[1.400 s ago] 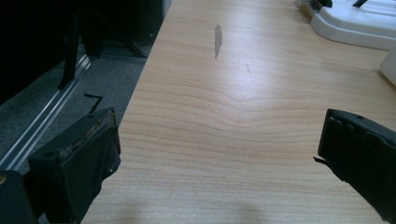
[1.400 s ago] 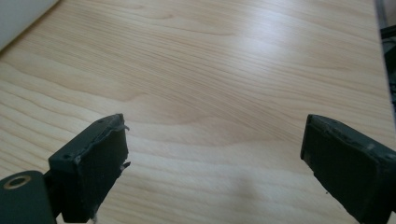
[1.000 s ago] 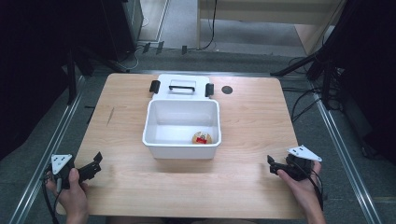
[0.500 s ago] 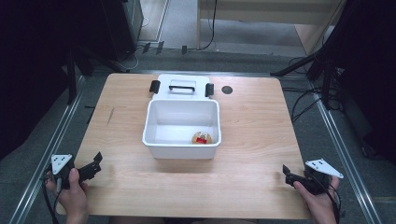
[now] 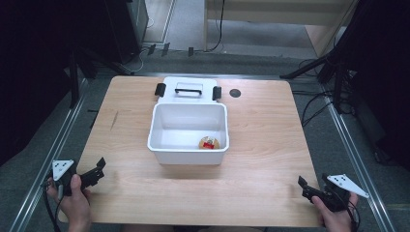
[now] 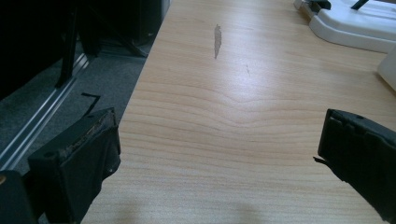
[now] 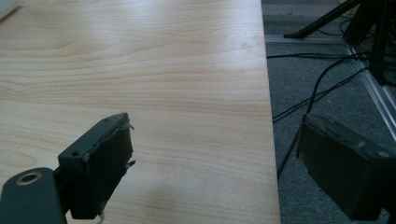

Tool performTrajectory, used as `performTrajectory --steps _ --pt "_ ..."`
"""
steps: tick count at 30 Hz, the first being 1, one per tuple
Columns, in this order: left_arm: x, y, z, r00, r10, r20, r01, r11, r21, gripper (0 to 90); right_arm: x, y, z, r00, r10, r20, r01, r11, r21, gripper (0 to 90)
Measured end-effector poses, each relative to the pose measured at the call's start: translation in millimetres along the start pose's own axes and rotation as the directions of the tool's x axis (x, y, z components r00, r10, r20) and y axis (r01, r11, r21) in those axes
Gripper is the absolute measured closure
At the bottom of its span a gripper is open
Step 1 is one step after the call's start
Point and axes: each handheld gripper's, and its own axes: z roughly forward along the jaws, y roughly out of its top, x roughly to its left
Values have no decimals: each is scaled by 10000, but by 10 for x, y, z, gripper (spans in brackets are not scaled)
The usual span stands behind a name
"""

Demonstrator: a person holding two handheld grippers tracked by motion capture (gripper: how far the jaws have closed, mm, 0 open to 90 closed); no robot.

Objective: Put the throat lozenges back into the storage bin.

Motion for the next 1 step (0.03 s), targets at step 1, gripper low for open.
performTrajectory --steps 1 --pt "0 0 0 10000 0 0 0 10000 0 0 -6 -4 -3 10000 90 -7 -90 10000 -19 111"
